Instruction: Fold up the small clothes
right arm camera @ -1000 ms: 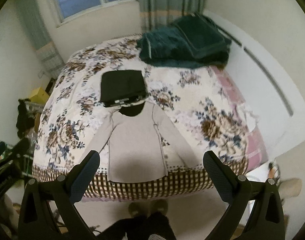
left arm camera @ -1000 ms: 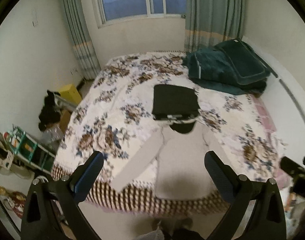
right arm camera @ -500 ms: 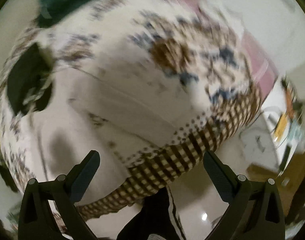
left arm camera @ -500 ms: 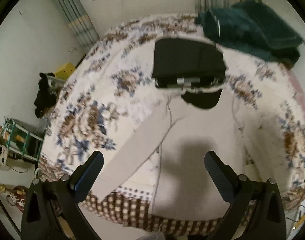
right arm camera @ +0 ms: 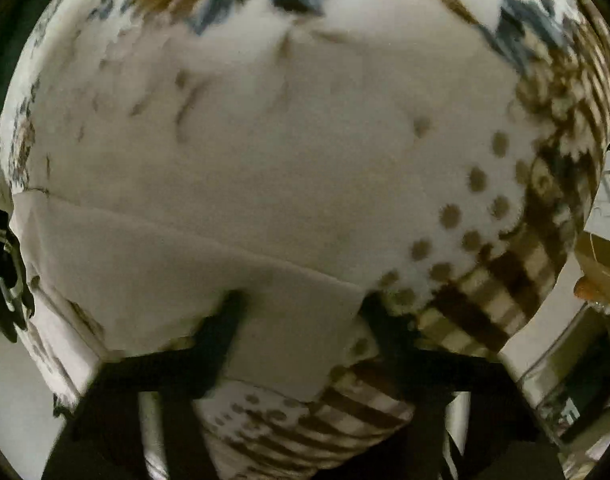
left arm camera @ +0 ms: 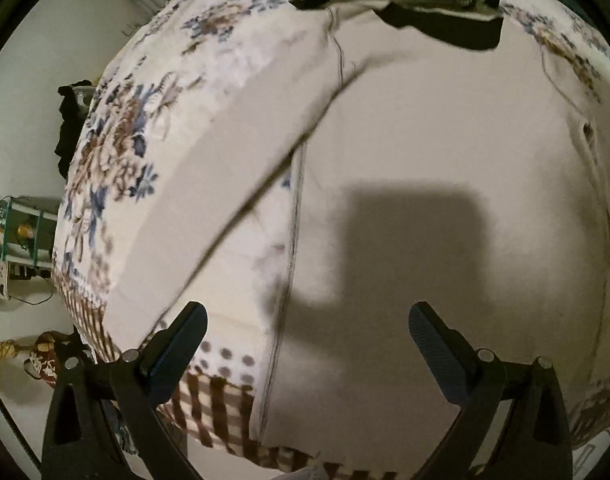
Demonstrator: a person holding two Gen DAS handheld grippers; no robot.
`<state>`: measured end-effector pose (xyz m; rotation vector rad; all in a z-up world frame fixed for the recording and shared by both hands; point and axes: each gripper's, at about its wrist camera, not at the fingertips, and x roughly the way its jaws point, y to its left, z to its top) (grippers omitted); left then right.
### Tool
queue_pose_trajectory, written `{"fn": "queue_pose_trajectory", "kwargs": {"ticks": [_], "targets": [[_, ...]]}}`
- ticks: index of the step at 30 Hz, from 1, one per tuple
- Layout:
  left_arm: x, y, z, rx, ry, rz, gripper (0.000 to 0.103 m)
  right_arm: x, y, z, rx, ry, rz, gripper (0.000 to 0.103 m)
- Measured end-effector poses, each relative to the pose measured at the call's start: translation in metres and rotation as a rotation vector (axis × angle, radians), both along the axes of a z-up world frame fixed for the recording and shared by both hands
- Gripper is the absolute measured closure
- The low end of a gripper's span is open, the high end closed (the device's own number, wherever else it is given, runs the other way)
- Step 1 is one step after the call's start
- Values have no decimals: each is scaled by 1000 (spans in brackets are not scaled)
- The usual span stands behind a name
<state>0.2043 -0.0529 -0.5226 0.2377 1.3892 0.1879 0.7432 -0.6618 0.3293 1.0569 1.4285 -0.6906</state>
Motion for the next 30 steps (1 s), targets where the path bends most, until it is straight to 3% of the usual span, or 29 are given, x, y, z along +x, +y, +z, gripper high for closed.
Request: {"fn": "queue_pose_trajectory", "kwargs": {"ticks": [1,6,13,18,24,27,30], "targets": [[2,-1,-2,-10,1,-4,0,-5,1,1,0,-29,-2,96],[3,-8,0,-54,-17,-24,0,-40,-12,19,-73,-106,-42,96],[9,-12,2,-100,-24,-62,0,-69,-28,-2,-143,-97,31,96],[10,-3,6,-117,-32,-40,0,-73,9,-4,-143,-166,109,96],[6,33,19,-125,-53,43,0,-25,158,-6,-55,-316,417,96],[-2,60,27,-116,-70,100,0,7,270,-19,-13,-366,663,96],[-12,92,31,-88,-82,151,0,19,398,-52,-8,-340,954,96]]}}
